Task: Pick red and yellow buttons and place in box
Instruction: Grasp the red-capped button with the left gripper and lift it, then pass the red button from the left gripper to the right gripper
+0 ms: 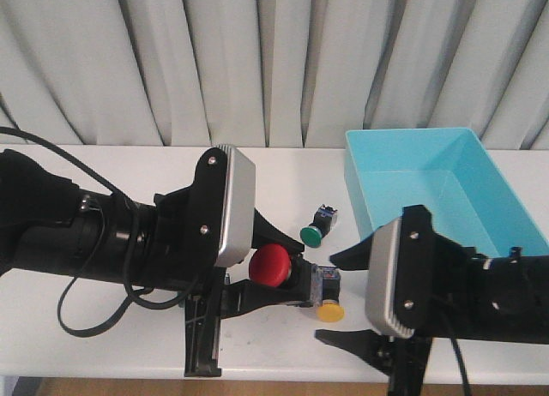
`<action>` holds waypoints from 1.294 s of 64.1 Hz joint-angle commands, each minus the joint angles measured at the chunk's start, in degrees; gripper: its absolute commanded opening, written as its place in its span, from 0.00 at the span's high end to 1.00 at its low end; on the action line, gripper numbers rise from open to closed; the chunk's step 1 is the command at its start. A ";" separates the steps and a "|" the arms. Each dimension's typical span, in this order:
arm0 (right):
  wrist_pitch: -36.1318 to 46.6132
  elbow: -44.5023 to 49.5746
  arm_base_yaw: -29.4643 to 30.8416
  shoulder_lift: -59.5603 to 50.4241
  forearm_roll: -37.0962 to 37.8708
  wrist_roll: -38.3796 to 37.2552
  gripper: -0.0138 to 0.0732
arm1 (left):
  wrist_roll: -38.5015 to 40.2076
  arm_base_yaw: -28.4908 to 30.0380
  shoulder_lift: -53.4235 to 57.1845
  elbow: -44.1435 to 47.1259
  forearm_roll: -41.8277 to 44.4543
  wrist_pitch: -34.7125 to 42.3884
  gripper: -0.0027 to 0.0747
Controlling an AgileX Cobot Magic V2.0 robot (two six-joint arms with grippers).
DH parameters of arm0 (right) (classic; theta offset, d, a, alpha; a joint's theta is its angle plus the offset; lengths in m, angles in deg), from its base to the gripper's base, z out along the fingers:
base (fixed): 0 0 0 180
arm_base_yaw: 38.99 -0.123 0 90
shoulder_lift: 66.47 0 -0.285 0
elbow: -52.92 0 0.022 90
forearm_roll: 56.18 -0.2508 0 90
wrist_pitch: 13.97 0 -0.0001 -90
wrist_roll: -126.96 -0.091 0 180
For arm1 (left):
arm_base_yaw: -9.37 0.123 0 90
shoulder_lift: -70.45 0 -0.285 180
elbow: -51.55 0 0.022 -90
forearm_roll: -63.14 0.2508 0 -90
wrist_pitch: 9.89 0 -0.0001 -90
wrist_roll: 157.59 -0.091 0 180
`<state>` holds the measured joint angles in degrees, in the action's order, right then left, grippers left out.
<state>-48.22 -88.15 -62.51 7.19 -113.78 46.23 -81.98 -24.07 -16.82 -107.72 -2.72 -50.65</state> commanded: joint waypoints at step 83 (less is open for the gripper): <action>4.96 -1.75 -2.90 1.00 -15.34 13.49 0.58 | 1.63 -0.22 1.54 -1.53 0.32 1.87 0.20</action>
<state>-43.58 -88.15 -65.46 10.82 -130.07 61.54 -81.61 -24.07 -16.82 -107.72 -1.75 -52.37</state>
